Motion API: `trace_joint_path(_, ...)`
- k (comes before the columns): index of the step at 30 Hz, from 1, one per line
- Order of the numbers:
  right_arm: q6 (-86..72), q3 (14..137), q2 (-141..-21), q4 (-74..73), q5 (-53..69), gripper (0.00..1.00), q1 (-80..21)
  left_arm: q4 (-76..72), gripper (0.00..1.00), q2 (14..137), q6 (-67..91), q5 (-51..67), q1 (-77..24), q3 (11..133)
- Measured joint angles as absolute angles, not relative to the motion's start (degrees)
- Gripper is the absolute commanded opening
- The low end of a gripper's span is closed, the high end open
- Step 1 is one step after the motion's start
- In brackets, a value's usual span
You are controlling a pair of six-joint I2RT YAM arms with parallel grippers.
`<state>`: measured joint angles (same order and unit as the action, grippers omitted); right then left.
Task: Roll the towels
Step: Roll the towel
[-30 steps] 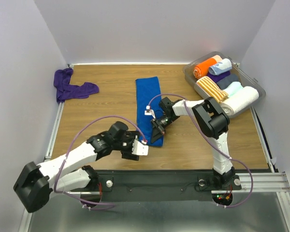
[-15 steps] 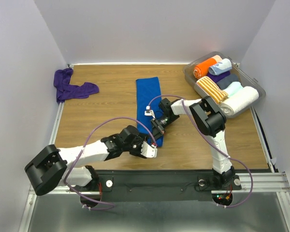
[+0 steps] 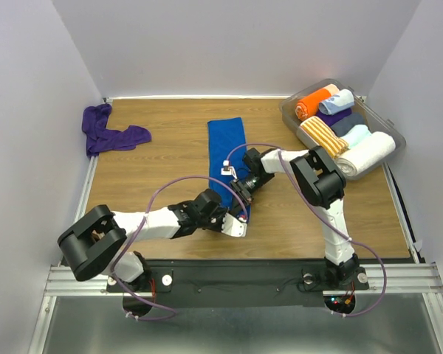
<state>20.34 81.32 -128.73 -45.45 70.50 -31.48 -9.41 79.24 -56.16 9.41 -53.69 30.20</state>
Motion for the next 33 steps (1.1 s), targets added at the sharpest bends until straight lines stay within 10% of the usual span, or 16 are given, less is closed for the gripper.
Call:
trace_joint_path(4,19.7,83.4,-127.7,-48.0,69.7,1.0,-29.8,-3.0,0.2,79.3,-55.3,12.8,-53.7,33.5)
trace_joint_path(19,19.6,92.2,-103.0,-45.7,53.5,1.0,-10.8,21.7,0.19,93.1,-50.8,32.1,-45.8,53.7)
trace_joint_path(33,28.8,70.7,-73.7,-45.0,39.4,0.97,-23.3,45.9,0.23,118.8,-47.3,56.9,-32.4,77.4)
